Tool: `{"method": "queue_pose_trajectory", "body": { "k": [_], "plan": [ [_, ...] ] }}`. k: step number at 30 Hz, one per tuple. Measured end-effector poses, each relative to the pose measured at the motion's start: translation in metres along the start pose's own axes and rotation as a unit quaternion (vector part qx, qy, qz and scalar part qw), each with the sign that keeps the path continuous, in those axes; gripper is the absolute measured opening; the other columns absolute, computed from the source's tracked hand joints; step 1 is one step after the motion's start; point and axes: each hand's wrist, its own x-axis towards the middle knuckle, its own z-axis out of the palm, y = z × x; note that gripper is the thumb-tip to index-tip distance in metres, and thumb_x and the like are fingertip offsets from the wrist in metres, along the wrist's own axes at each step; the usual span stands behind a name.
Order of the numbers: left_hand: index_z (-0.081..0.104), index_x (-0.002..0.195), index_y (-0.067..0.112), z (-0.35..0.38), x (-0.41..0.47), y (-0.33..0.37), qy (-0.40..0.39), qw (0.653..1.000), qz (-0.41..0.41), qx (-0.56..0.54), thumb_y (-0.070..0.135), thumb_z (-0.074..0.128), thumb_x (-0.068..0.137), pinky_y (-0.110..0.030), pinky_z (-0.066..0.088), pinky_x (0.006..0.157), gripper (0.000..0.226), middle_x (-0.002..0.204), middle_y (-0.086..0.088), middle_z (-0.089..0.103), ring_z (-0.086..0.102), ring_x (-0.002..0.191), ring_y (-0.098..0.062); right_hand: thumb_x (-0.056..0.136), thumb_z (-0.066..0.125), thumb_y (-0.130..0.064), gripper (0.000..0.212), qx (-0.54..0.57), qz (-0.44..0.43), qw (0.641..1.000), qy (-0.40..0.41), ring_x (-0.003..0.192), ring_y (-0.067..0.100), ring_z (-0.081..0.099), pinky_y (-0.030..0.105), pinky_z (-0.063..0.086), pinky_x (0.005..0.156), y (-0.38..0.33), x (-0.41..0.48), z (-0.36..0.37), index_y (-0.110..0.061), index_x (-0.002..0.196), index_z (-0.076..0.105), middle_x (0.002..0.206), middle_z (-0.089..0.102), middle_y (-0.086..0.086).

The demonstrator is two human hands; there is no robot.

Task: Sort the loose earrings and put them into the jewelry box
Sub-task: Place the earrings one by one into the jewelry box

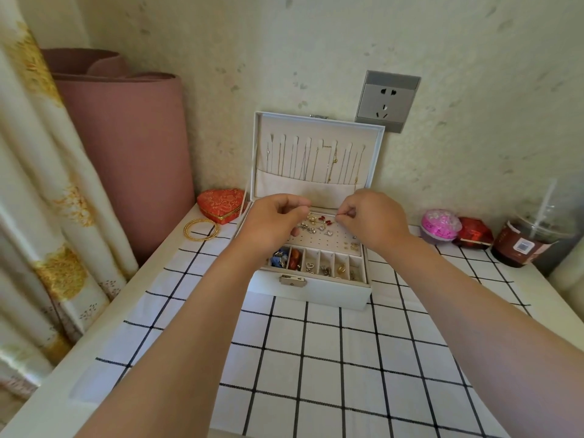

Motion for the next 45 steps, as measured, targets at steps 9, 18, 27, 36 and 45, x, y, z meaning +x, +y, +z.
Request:
{"method": "queue_pose_trajectory", "body": {
  "k": [9,18,27,36,45],
  "plan": [
    [0.069,0.112,0.019,-0.003,0.002,-0.002,0.006,1.000,0.007,0.005,0.016,0.066,0.093,-0.009,0.042,0.048,0.020,0.099,-0.007,0.072,0.059,0.055,0.000,0.088,0.071,-0.031,0.009,0.026,-0.020,0.998,-0.045,0.086,0.009,0.060,0.035,0.055,0.075,0.004,0.001,-0.007,-0.028,0.090,0.079,0.078,0.053,-0.020],
    [0.073,0.110,0.020,0.001,-0.002,0.004,0.003,1.000,0.008,-0.029,0.016,0.069,0.091,-0.008,0.042,0.050,0.021,0.089,0.000,0.072,0.060,0.065,-0.005,0.093,0.066,-0.025,0.016,0.098,-0.014,0.993,-0.062,0.093,0.004,0.059,0.027,0.048,0.083,0.008,0.003,-0.023,-0.029,0.106,0.075,0.093,0.058,-0.018],
    [0.073,0.097,0.014,0.019,-0.005,0.023,0.033,0.997,-0.014,-0.065,0.026,0.075,0.086,-0.011,0.042,0.046,0.017,0.082,0.003,0.072,0.060,0.059,-0.006,0.079,0.082,-0.008,0.028,0.349,-0.035,0.928,-0.124,0.051,0.011,0.056,0.024,0.053,0.055,-0.023,-0.002,-0.070,-0.018,0.104,0.078,0.088,0.075,0.001],
    [0.075,0.095,0.020,0.034,-0.010,0.028,0.012,0.998,0.008,-0.059,0.026,0.068,0.091,-0.010,0.043,0.050,0.010,0.083,0.008,0.074,0.061,0.064,-0.007,0.080,0.082,-0.012,0.010,0.340,-0.009,0.937,-0.075,0.048,0.014,0.055,0.024,0.052,0.057,-0.009,-0.005,-0.070,-0.014,0.090,0.079,0.075,0.076,-0.009],
    [0.062,0.127,0.034,0.031,0.009,-0.011,-0.047,0.893,0.147,0.422,0.041,0.050,0.096,-0.037,0.029,0.108,0.034,0.137,0.007,0.055,0.036,0.129,-0.017,0.083,0.078,-0.021,0.004,0.127,0.036,0.991,-0.036,0.082,0.008,0.068,0.037,0.058,0.082,0.015,-0.008,-0.026,-0.023,0.087,0.080,0.087,0.075,-0.009]
  ]
}}
